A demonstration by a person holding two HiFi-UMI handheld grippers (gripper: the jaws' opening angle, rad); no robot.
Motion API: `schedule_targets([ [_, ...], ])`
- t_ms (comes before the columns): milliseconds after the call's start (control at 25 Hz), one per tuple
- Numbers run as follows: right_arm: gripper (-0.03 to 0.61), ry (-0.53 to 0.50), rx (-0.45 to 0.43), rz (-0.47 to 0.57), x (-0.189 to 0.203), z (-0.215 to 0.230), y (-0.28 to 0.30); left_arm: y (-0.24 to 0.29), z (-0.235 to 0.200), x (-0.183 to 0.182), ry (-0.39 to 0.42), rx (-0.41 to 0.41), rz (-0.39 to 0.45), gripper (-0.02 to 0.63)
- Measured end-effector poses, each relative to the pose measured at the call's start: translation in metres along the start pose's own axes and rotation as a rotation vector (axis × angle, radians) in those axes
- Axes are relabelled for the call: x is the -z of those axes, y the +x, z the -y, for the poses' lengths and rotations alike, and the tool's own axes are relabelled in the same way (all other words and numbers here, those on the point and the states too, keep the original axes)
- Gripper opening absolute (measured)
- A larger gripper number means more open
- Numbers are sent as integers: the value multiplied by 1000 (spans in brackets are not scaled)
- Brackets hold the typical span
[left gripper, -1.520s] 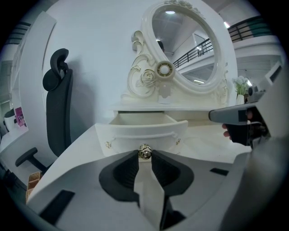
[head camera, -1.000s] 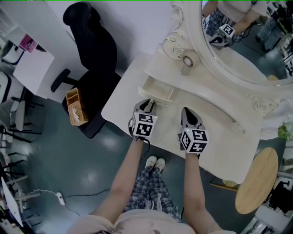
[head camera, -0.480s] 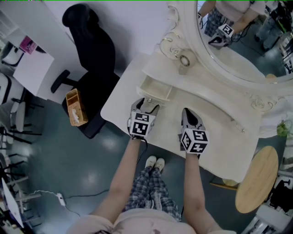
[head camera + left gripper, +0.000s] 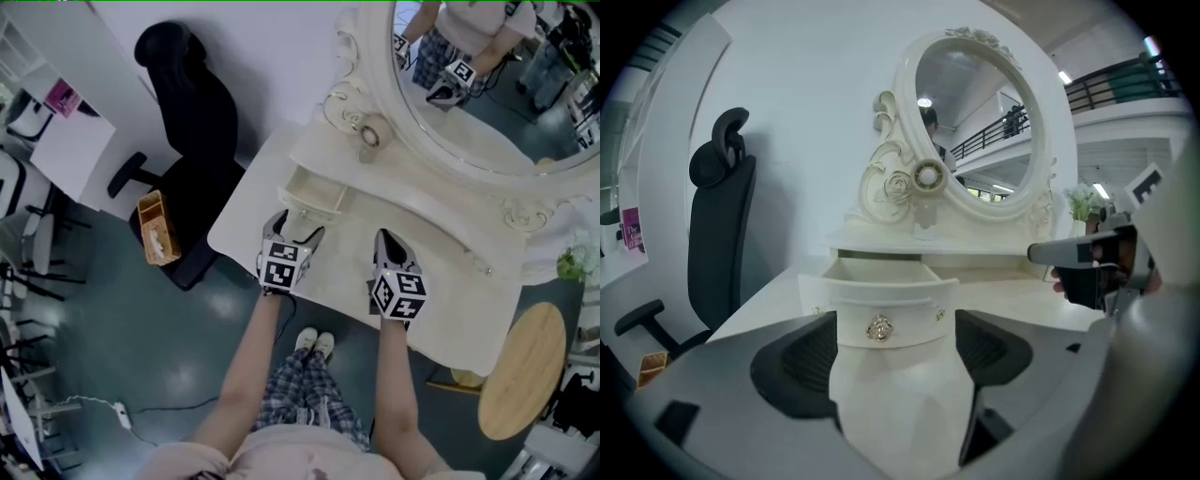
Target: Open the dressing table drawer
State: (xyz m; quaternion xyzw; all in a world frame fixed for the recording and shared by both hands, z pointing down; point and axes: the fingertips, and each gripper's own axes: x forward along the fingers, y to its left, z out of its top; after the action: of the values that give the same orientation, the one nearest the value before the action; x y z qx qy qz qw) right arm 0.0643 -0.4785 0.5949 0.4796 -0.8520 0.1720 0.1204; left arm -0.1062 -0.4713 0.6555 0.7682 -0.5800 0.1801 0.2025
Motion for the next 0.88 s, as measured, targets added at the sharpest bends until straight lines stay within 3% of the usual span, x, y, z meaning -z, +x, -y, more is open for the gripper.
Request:
schedule_targets([
  [320, 14, 17, 88, 82, -30, 22, -59, -46, 23, -52, 4, 10, 120, 377],
  [480, 14, 12, 154, 145, -51, 43, -101, -65, 49, -78, 8, 67, 166, 370],
  [880, 14, 60, 318, 253, -65, 76, -205, -112, 94, -116, 47, 138, 248, 131],
])
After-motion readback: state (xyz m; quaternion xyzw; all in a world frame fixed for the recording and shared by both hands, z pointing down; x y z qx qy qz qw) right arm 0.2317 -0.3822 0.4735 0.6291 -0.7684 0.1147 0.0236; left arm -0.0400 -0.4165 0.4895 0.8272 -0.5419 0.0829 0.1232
